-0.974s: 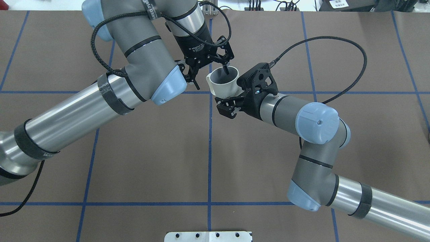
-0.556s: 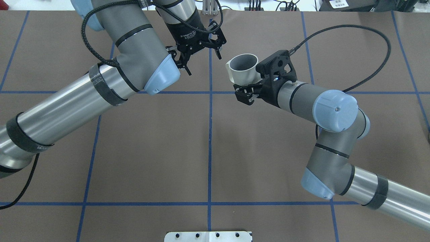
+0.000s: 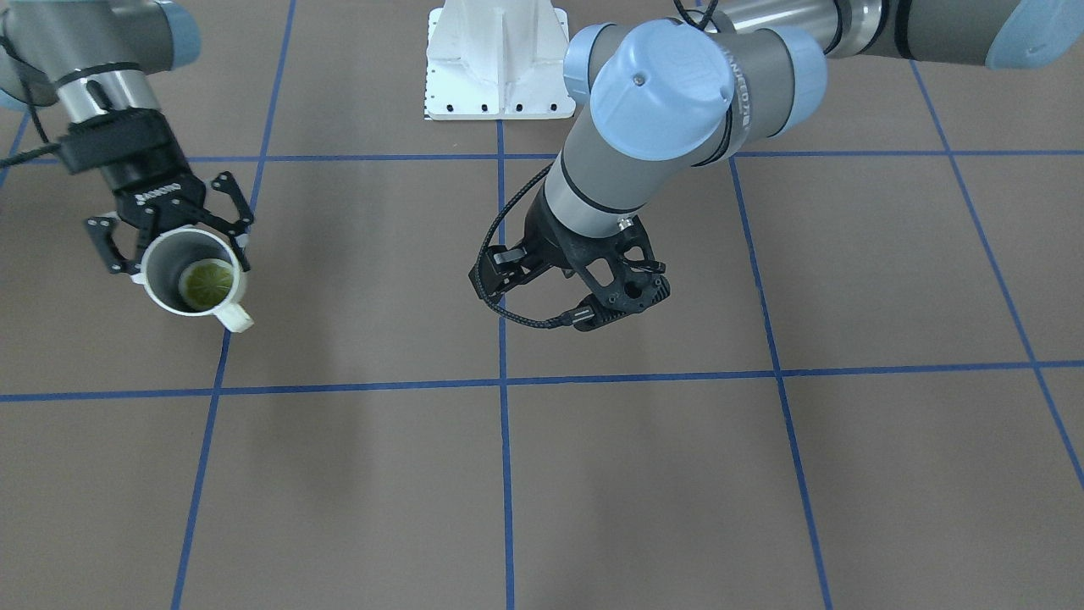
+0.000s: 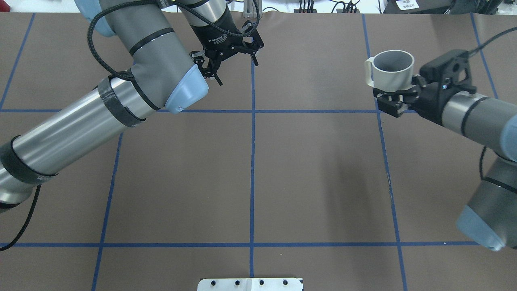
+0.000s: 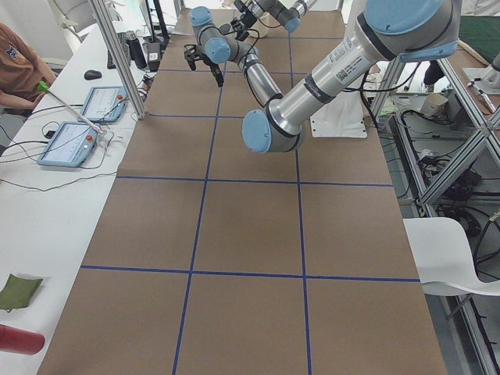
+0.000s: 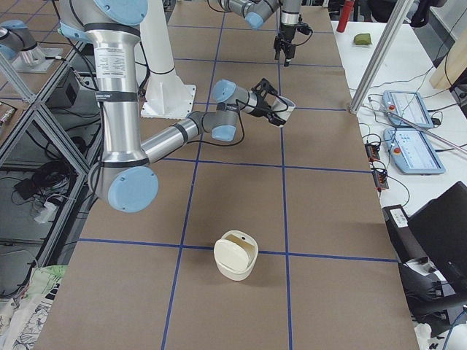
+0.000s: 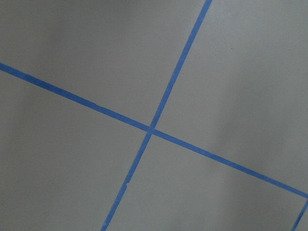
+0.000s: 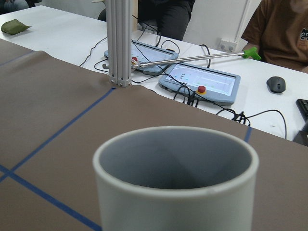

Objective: Left arm hands cup to right arm to dump lemon

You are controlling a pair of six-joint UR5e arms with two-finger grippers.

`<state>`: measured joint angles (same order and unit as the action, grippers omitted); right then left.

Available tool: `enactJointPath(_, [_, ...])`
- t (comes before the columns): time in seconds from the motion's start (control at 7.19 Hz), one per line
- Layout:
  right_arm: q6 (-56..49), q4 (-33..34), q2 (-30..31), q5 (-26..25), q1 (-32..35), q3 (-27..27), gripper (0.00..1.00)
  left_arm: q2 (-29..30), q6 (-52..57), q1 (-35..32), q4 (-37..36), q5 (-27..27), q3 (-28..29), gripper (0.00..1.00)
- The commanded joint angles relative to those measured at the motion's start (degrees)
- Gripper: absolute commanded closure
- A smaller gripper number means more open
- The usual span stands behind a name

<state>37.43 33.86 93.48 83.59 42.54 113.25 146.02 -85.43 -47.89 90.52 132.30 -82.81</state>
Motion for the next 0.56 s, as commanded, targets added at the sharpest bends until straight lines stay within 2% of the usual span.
enactJointPath(0.0, [0.36, -14.72, 14.83, 0.43, 2.72, 0.92, 0.89, -1.0, 0.0, -0.01, 0.01, -0.02, -1.38, 0.0])
enactJointPath(0.14, [3.67, -20.53, 19.06, 0.69, 3.25, -0.21, 0.89, -1.0, 0.0, -0.01, 0.01, -0.11, -1.65, 0.0])
enactJointPath(0.28, [8.58, -30.86, 21.45, 1.82, 3.78, -5.27, 0.89, -1.08, 0.0, -0.01, -0.08, -0.2, -2.0, 0.0])
enactJointPath(0.42, [10.89, -42.27, 21.83, 5.32, 6.22, -13.07, 0.9, -1.0, -0.09, -0.01, -0.08, -0.2, -2.7, 0.0])
